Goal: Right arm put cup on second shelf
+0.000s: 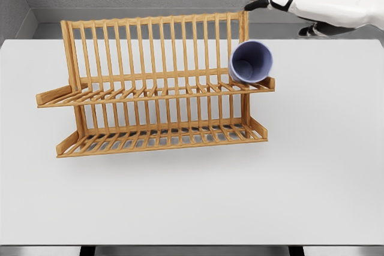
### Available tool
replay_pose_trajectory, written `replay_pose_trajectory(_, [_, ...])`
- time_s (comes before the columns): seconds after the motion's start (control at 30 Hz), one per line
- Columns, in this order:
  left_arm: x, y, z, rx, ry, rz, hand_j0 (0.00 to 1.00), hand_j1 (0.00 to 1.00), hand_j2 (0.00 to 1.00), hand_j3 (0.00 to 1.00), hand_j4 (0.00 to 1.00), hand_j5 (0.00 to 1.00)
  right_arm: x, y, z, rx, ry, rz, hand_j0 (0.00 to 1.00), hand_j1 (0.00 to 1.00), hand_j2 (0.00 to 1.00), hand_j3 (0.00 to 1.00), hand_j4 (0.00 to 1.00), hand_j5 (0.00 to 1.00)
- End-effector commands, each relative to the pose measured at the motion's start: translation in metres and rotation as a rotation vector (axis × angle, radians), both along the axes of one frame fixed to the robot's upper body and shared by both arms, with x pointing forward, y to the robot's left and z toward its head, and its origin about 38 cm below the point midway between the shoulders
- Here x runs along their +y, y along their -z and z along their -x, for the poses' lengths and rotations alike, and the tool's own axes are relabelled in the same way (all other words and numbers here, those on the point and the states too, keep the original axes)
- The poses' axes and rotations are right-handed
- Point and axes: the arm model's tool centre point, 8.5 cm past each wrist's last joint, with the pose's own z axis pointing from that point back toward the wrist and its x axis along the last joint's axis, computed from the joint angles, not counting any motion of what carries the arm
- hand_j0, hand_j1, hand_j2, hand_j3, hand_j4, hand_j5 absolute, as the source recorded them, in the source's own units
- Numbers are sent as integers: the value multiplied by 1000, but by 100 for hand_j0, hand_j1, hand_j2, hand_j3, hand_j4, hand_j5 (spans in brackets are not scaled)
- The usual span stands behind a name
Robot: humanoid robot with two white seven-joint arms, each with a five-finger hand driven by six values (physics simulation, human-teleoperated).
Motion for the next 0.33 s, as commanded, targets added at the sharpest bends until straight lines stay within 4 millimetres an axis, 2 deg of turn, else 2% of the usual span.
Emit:
replay_pose_trajectory(0.0, [0,0,0,0,0,0,100,100,100,100,100,100,-33,-45,10,-122,80,-88,100,100,100,100,100,100])
replay_pose_trajectory(0.07, [0,0,0,0,0,0,100,100,100,100,100,100,-95,-4,24,-53,237,-184,100,100,100,100,100,100])
replay_pose_trajectory(0.1, [0,0,0,0,0,0,100,100,100,100,100,100,-115,24,33,-5,286,-219,100,100,100,100,100,100])
replay_pose_trajectory(0.17, [0,0,0,0,0,0,100,100,100,100,100,100,-121,74,36,87,295,-283,100,100,100,100,100,100])
replay_pose_trajectory(0.23, [0,0,0,0,0,0,100,100,100,100,100,100,-117,101,40,150,298,-292,100,100,100,100,100,100])
replay_pose_trajectory(0.27, [0,0,0,0,0,0,100,100,100,100,100,100,-104,124,39,214,273,-284,100,100,100,100,100,100])
replay_pose_trajectory(0.3, [0,0,0,0,0,0,100,100,100,100,100,100,-97,134,37,239,262,-273,100,100,100,100,100,100])
